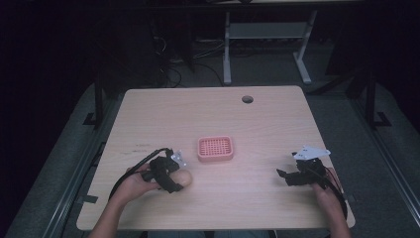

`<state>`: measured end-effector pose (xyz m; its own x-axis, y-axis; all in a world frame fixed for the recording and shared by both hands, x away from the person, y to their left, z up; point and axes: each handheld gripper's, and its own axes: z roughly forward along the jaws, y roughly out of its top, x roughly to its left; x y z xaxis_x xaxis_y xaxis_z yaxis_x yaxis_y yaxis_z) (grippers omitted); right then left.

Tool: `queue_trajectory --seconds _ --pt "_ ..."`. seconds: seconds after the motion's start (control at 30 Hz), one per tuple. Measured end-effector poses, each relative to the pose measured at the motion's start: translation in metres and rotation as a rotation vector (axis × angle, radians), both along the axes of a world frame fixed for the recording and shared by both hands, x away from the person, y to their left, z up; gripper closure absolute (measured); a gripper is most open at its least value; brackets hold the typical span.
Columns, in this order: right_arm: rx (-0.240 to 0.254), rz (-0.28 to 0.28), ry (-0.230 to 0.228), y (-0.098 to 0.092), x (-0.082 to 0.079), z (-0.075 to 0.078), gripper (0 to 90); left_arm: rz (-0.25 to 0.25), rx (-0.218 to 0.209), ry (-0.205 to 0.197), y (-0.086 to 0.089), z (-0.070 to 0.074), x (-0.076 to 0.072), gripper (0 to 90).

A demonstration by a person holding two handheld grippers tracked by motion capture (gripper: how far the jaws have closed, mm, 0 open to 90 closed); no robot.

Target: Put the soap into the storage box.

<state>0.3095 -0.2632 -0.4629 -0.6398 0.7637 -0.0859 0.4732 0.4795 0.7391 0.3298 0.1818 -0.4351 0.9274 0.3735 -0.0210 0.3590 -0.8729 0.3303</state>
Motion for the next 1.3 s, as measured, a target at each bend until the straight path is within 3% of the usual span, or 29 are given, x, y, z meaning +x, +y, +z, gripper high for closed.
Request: queue_trajectory --seconds 0.23,0.77,1.3 --pt "0.006 0.002 -0.007 -0.001 0.000 0.001 13.9 -0.014 0.009 0.000 -0.006 0.004 0.006 31.5" --pt "0.023 0.001 -0.008 -0.002 -0.001 0.001 13.9 -0.014 -0.020 0.019 -0.016 0.007 0.022 31.5" --pt "0.031 -0.002 -0.008 -0.003 -0.001 0.001 13.9 -0.033 -0.002 0.022 -0.030 0.014 0.034 31.6"
